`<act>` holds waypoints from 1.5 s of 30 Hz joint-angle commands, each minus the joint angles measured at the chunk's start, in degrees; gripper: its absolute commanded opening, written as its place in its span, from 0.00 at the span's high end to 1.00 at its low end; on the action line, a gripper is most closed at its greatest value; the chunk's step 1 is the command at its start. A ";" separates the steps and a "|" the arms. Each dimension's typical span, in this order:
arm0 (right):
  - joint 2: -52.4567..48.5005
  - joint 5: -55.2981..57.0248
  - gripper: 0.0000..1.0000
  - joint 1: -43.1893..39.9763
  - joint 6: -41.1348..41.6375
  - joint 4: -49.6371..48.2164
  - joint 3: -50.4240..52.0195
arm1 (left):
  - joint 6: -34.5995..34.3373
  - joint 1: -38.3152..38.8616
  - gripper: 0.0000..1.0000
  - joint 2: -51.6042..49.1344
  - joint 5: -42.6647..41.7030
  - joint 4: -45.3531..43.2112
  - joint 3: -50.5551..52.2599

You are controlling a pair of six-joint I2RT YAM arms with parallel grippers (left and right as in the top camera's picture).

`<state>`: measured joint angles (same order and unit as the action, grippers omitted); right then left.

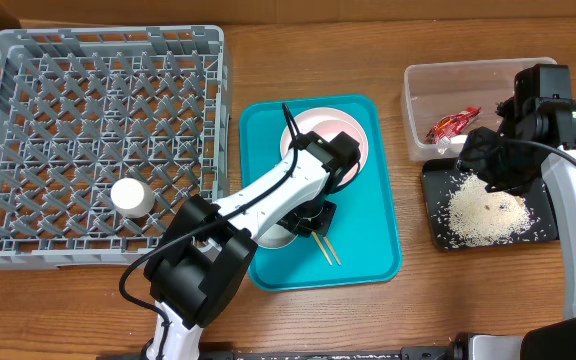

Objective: Sort waste into correct bins and load items into the dishwasher
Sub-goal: 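Grasp the rim of the small grey bowl with the left gripper, then carry the grey bowl left over the dish rack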

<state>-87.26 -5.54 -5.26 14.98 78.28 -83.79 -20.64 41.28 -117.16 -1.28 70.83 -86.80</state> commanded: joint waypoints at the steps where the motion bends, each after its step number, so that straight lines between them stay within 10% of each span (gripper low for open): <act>1: 0.48 0.37 0.39 -0.28 0.00 0.07 -0.61 | -1.70 0.11 0.96 -0.31 0.61 1.95 0.44; 15: 0.48 0.39 0.39 -0.28 -0.20 0.07 -0.61 | 5.88 -7.61 0.96 16.70 -1.86 2.23 -4.72; 28: 0.48 0.37 0.40 -0.28 -0.20 0.00 -0.61 | 32.13 -40.06 0.96 22.60 -41.11 -2.93 -7.39; 45: 0.48 0.39 0.40 -0.28 -0.20 -0.17 -0.61 | 31.74 -57.09 0.96 18.86 -56.28 -15.54 -13.16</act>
<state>-87.26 -5.56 -5.26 14.96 78.43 -83.79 10.09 -15.64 -96.12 -53.78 55.88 -95.26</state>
